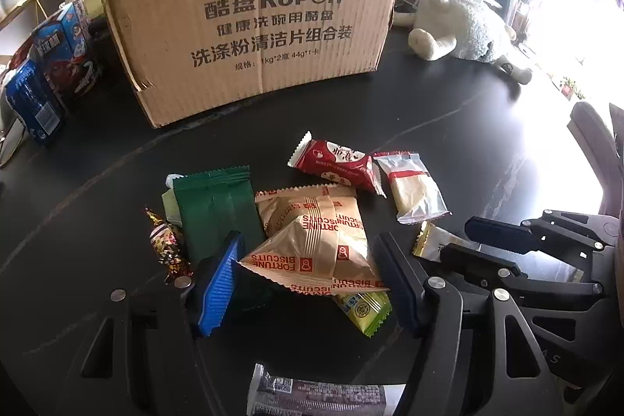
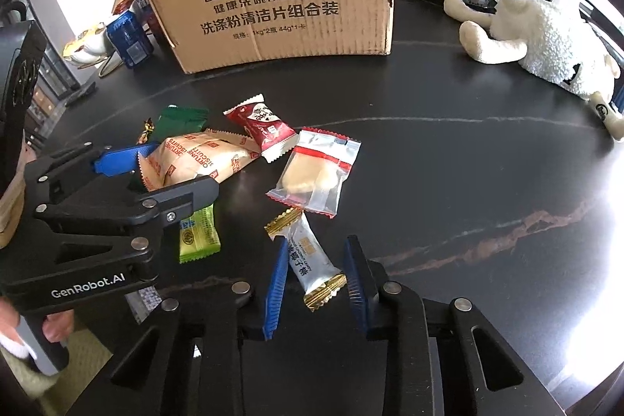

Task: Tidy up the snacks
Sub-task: 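Lower the right tool onto the white-and-gold biscuit bar and close it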

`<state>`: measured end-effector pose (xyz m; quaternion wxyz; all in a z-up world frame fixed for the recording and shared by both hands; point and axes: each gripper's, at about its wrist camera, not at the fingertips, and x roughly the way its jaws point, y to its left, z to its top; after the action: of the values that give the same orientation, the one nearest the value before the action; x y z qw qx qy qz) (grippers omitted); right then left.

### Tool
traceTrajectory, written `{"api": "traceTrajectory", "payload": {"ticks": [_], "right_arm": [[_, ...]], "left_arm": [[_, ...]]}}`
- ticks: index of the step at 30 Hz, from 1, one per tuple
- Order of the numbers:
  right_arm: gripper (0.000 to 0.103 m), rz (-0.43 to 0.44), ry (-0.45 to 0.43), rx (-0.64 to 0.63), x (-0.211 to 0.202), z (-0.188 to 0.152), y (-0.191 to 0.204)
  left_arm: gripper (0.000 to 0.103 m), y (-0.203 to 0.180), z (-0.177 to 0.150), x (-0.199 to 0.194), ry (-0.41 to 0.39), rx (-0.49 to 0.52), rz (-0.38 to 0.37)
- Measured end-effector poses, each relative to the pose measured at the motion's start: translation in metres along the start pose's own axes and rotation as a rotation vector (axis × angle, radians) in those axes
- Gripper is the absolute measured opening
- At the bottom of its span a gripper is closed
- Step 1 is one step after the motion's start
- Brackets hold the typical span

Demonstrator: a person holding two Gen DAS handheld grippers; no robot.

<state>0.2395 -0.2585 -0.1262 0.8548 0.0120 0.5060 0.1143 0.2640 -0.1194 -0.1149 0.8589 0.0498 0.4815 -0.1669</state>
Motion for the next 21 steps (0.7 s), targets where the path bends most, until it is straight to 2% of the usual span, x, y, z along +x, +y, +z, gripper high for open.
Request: {"api": "traceTrajectory", "payload": {"ticks": [13, 19, 21], "right_arm": [[0.028, 0.02, -0.075, 0.04, -0.021, 0.001, 0.0], [0.028, 0.029, -0.038, 0.022, -0.013, -0.004, 0.006], [0.024, 0.024, -0.019, 0.01, -0.008, -0.007, 0.008]], "left_arm": [[0.067, -0.004, 0.001, -0.034, -0.085, 0.011, 0.016], [0.067, 0.0, -0.001, -0.039, -0.095, 0.0, 0.029], [0.067, 0.0, -0.003, -0.039, -0.093, -0.006, 0.03]]}}
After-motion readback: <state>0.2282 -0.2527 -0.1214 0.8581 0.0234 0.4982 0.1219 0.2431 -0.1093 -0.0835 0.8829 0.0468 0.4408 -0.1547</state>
